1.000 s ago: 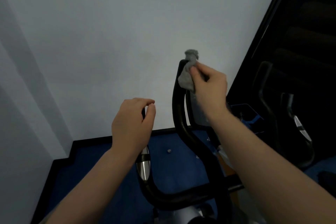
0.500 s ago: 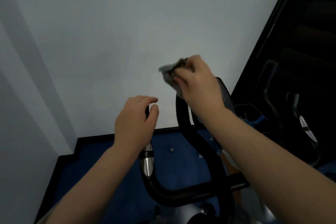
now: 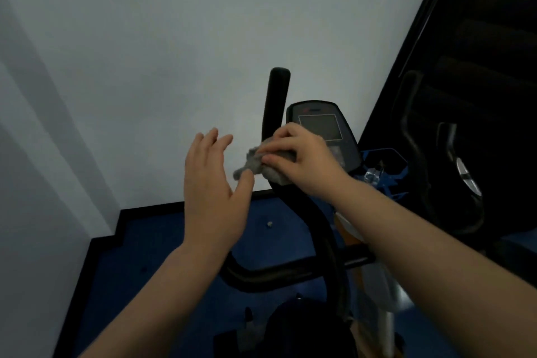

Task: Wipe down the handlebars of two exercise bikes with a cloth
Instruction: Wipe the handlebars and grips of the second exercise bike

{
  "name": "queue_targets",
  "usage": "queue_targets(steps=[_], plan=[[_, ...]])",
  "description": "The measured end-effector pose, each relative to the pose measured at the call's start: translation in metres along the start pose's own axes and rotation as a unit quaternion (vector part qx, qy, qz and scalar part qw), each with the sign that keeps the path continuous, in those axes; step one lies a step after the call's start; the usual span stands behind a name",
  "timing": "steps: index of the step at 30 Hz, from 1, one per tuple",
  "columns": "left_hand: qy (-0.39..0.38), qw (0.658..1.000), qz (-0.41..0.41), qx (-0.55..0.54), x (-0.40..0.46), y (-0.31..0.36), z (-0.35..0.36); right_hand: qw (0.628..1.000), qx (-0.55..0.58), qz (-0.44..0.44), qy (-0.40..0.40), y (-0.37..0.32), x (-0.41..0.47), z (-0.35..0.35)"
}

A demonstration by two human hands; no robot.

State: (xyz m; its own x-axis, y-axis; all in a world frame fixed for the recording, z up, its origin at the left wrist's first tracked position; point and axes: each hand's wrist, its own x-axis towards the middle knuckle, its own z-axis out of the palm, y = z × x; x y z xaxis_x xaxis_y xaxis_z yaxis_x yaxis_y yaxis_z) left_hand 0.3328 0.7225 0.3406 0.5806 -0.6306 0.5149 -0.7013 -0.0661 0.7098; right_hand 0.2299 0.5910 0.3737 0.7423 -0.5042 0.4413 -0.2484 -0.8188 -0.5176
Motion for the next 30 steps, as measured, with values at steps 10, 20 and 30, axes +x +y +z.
queue_targets(steps=[10, 20, 30], plan=[[-0.188, 0.978, -0.044, -0.08, -0.086, 0.039, 0.007, 0.991, 0.105, 0.042, -0.074, 0.017, -0.098, -0.032], [-0.243, 0.955, -0.012, 0.167, -0.121, 0.05, 0.01, 0.979, 0.151, 0.137, -0.016, 0.001, -0.189, -0.032], [-0.248, 0.958, -0.027, 0.142, -0.118, 0.05, 0.006, 0.979, -0.133, 0.143, 0.063, 0.017, -0.177, -0.016]])
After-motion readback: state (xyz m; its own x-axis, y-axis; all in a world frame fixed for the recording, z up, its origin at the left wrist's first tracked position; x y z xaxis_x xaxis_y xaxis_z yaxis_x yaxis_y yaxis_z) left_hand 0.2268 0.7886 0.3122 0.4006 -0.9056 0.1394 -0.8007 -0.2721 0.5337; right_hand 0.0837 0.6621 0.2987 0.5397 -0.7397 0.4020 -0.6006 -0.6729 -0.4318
